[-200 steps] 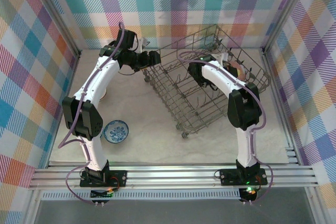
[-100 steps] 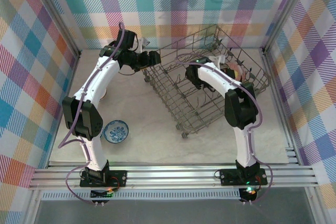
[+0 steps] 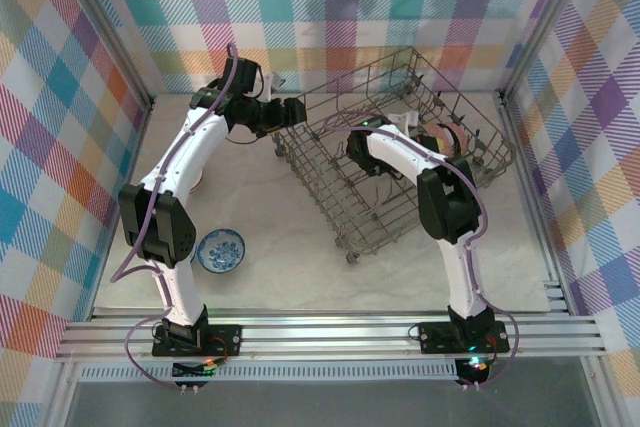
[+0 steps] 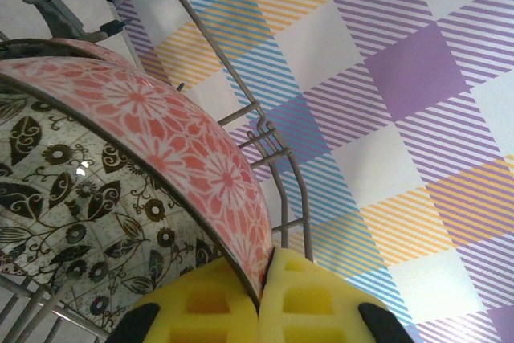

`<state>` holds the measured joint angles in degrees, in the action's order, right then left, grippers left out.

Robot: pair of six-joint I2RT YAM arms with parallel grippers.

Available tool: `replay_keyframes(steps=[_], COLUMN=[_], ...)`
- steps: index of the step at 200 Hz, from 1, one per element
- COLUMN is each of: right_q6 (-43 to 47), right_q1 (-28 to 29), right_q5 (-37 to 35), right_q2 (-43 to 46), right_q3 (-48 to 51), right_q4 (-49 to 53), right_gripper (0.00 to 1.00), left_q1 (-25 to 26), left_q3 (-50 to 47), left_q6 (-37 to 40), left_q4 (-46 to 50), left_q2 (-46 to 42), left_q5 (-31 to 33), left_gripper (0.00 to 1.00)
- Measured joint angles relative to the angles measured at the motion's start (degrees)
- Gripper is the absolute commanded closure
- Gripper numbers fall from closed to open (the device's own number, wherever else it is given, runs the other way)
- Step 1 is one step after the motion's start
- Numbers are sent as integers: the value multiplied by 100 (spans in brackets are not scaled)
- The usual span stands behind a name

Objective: Load the bowls into the dish rack

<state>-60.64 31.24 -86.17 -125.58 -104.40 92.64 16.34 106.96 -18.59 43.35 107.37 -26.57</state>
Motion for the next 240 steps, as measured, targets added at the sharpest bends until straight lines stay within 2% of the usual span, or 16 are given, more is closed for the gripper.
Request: replay_keyframes(steps=[125, 183, 194, 199, 213, 217, 233, 240], right_q6=[136, 131, 133, 133, 133, 133, 133, 131], right_q1=[24, 46, 66, 74, 116, 127, 181, 184], right_q5=[-83, -33, -7, 11, 96, 118, 223, 258], right_q2=[-413, -426, -446, -455, -485, -492, -538, -560], right_q3=[-496, -496, -507, -520, -551, -560, -586, -590], right_q4=[2, 2, 2, 2, 2, 2, 2, 2], right_gripper=[95, 90, 88, 81, 80, 75, 74, 69], left_q1=[2, 7, 7, 7, 7, 7, 7, 7], left_q3=[-2, -2, -15, -37, -109, -116, -146, -146], left_q6=[0, 0, 0, 0, 0, 0, 0, 0], left_q4=[0, 4, 0, -2, 2, 2, 15, 13], left_q2=[-83, -83, -85, -96, -107, -107, -107, -107], left_q5=[-42, -42, -42, -42, -42, -42, -39, -42], left_gripper=[22, 23, 23, 23, 23, 23, 23, 23])
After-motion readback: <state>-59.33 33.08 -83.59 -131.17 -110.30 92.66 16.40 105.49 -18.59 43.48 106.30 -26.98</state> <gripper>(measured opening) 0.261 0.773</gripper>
